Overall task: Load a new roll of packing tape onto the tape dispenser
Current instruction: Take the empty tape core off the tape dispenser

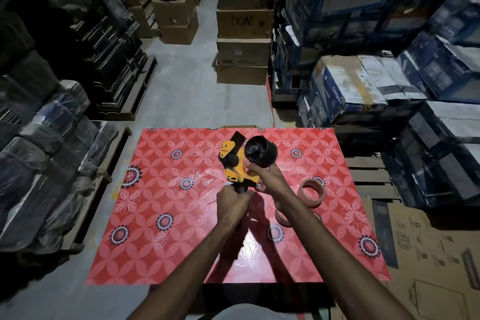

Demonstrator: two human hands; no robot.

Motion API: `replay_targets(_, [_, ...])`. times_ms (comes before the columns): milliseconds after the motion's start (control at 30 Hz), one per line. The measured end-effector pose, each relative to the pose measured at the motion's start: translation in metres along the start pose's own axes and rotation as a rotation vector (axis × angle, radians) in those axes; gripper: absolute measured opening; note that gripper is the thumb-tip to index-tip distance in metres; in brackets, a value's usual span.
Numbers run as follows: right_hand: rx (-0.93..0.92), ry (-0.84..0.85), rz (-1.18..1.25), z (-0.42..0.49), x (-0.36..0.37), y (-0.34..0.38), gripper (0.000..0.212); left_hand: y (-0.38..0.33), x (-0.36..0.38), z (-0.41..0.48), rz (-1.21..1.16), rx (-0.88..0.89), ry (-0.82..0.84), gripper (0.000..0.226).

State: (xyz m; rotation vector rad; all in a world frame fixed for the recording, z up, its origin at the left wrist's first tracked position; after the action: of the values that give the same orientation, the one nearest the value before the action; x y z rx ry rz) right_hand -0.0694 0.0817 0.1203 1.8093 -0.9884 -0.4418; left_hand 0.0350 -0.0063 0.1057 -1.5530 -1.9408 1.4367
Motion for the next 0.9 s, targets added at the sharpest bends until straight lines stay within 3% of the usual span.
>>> replay_targets(233, [-0.016, -0.077, 0.227, -0.006, 0.007, 0.004, 0.021, -0.005, 0.004, -0.011, 0.166, 0.054, -0.123, 0.032])
replay_targets(400, [0.019, -0.158, 0.308, -0.005, 0.002, 0.000, 0.068, -0.009, 0.004, -0.017, 0.206, 0.079, -0.159, 0.035])
replay_targets(467, [-0.073, -0.316, 0.078, -0.010, -0.005, 0.005, 0.087, -0.008, 0.004, -0.019, 0.240, 0.073, -0.158, 0.031])
replay_targets(567, [-0.423, -0.528, -0.476, -0.027, -0.018, 0.028, 0.086, -0.009, 0.002, -0.024, 0.334, 0.062, -0.154, 0.029])
replay_targets(633, [-0.600, -0.492, -0.764, -0.029, -0.023, 0.041, 0.081, -0.007, -0.001, -0.027, 0.403, 0.055, -0.146, 0.027])
replay_targets(700, [-0.640, -0.399, -0.934, -0.026, -0.023, 0.045, 0.076, -0.006, -0.003, -0.031, 0.464, 0.060, -0.146, 0.024])
replay_targets(800, [-0.693, -0.303, -1.052, -0.024, -0.016, 0.044, 0.063, -0.005, -0.002, -0.032, 0.549, 0.101, -0.158, 0.018])
replay_targets(900, [-0.769, -0.293, -1.090, -0.025, -0.003, 0.037, 0.037, -0.008, -0.003, -0.029, 0.623, 0.145, -0.170, 0.022])
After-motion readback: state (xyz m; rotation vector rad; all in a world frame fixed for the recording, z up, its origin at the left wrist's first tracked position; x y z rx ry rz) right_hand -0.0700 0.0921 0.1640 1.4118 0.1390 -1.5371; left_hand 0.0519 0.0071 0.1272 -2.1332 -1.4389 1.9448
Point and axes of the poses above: each hand's wrist, its own z-axis towards the middle knuckle, its own x-axis out of the palm, y = z × x, the point moved 3 cm from there along z, towards the middle knuckle, and after that the axes turned 9 degrees about y, right-handed, at the moved point
